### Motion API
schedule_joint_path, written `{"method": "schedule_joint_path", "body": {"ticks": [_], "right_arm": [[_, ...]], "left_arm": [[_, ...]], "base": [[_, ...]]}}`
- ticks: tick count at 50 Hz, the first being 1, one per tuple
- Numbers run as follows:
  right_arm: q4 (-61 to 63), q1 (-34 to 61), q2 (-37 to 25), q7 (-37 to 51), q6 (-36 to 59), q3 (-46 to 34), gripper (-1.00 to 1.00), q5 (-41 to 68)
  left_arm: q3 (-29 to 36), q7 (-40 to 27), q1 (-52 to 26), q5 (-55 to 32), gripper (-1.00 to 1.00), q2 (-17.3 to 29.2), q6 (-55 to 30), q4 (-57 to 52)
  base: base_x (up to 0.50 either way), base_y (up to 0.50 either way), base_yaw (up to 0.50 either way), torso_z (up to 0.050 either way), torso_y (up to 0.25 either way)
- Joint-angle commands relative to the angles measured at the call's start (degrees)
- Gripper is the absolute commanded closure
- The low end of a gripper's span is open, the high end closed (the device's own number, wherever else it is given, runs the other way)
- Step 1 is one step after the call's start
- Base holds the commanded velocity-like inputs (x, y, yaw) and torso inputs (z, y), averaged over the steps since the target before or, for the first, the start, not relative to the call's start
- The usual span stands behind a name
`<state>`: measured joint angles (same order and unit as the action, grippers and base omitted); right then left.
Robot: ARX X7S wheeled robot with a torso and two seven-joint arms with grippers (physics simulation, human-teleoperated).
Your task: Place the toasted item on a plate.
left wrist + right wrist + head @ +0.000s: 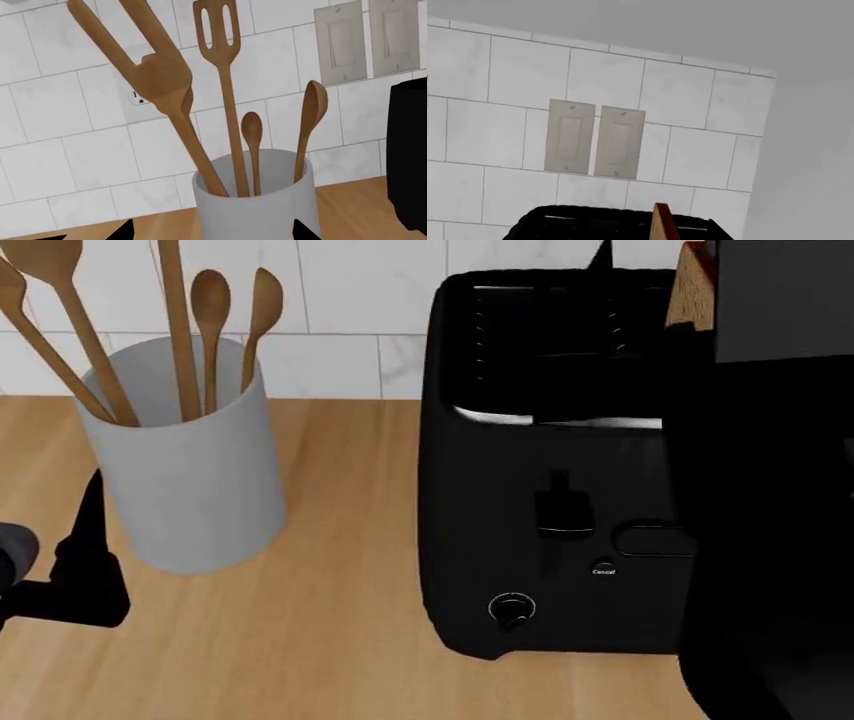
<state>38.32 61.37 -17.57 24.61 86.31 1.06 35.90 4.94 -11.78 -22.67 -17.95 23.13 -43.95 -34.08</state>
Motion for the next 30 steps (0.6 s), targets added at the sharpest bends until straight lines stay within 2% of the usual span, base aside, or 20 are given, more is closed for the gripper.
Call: {"method": "schedule_joint_path", "body": {"ticks": [1, 12, 16, 19, 30], "right_arm": [[-6.79, 5.86, -1.84, 9.3, 3.21, 1.0, -1.0, 11.36], [-12.9, 7.95, -2.08, 11.44, 2.84, 0.2, -1.0, 14.14], [-18.26, 10.49, -3.04, 18.94, 3.55, 0.5, -1.0, 22.72], [-20.18, 11.64, -4.15, 20.87, 3.11, -1.03, -1.0, 25.33], [-27.66, 13.5, -6.25, 19.67, -0.17, -5.59, -1.0, 23.49]], "left_arm": [[0.45, -0.13, -0.64, -0.06, -1.0, 0.08, -0.25, 0.13], [0.78, -0.18, -0.59, -0.05, -1.0, 0.03, 0.27, 0.6], [0.71, -0.17, -0.17, -0.17, -1.0, 0.07, 0.52, 0.56], [0.61, -0.25, -0.14, -0.23, -1.0, 0.07, 0.58, 0.56], [0.75, -0.35, 0.23, -0.29, -1.0, 0.13, 1.01, 0.7]], "base": [[0.0, 0.0, 0.0, 0.0, 0.0], [0.0, 0.0, 0.0, 0.0, 0.0], [0.0, 0.0, 0.0, 0.0, 0.0], [0.0, 0.0, 0.0, 0.0, 0.0], [0.0, 0.0, 0.0, 0.0, 0.0]]}}
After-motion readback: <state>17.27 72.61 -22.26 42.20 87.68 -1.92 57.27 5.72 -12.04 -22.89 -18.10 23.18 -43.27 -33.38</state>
